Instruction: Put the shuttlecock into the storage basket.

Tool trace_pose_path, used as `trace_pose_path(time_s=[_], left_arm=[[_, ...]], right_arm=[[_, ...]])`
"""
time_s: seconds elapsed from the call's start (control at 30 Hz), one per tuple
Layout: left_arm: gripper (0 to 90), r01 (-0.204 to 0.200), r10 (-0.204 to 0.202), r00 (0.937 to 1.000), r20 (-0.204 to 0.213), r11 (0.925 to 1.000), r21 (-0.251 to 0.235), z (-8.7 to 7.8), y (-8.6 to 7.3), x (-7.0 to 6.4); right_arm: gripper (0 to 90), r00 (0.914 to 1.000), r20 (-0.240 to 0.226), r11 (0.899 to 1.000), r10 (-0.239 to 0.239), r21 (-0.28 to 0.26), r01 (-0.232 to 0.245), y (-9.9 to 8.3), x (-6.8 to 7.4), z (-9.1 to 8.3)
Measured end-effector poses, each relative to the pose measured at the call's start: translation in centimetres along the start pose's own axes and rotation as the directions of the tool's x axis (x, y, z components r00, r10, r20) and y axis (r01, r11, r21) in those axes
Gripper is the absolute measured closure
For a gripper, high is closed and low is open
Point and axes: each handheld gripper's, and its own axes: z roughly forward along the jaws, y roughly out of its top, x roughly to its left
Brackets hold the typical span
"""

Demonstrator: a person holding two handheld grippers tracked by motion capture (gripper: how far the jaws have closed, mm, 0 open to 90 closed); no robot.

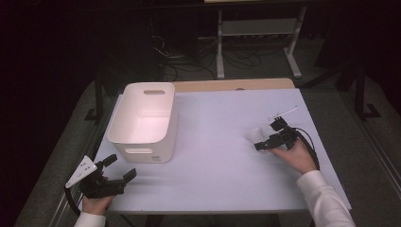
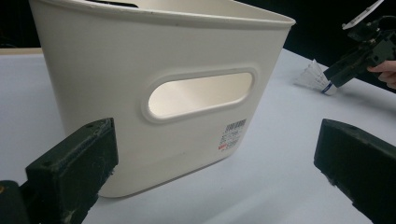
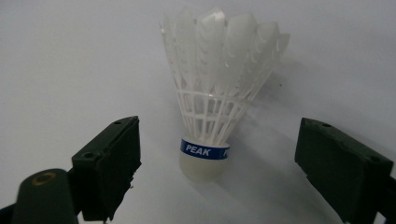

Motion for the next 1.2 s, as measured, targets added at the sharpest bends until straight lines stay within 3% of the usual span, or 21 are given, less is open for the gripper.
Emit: trace_pose_path(time_s=[0.17, 0.37, 0.7, 0.73, 0.83, 1.2], left_arm=[[0.0, -0.001, 0.001, 1.0000, 0.000, 1.0000, -0.001, 0.00, 0.00, 0.00], [0.0, 0.002, -0.002, 1.0000, 0.001, 1.0000, -0.001, 0.02, -0.01, 0.00], [0.0, 0.003, -0.003, 1.0000, 0.000, 1.0000, -0.003, 0.07, -0.02, 0.00], [0.0, 0.006, -0.006, 1.0000, -0.001, 1.0000, -0.006, 0.09, -0.02, -0.03], [0.0, 0.007, -0.007, 1.0000, 0.000, 0.9999, -0.007, 0.10, -0.02, -0.04], [0.0, 0.003, -0.003, 1.0000, -0.001, 1.0000, -0.003, 0.08, -0.02, 0.02]], right_arm=[[29.9, 1.0000, 0.001, 1.000, 0.009, -0.006, -0.009, -0.01, -0.19, 0.00], [38.2, 0.9997, -0.002, 1.000, 0.023, -0.004, -0.023, -0.01, -0.17, -0.04], [55.9, 0.9999, 0.013, 1.000, -0.006, 0.022, 0.006, 0.03, 0.29, 0.42], [62.2, 0.9999, 0.011, 1.000, -0.007, 0.024, 0.007, 0.02, 0.29, 0.48], [63.4, 0.9996, 0.027, 1.000, -0.012, 0.019, 0.011, 0.02, 0.35, 0.42], [64.2, 0.9999, 0.002, 1.000, 0.017, 0.001, -0.017, -0.09, -0.35, -0.32]])
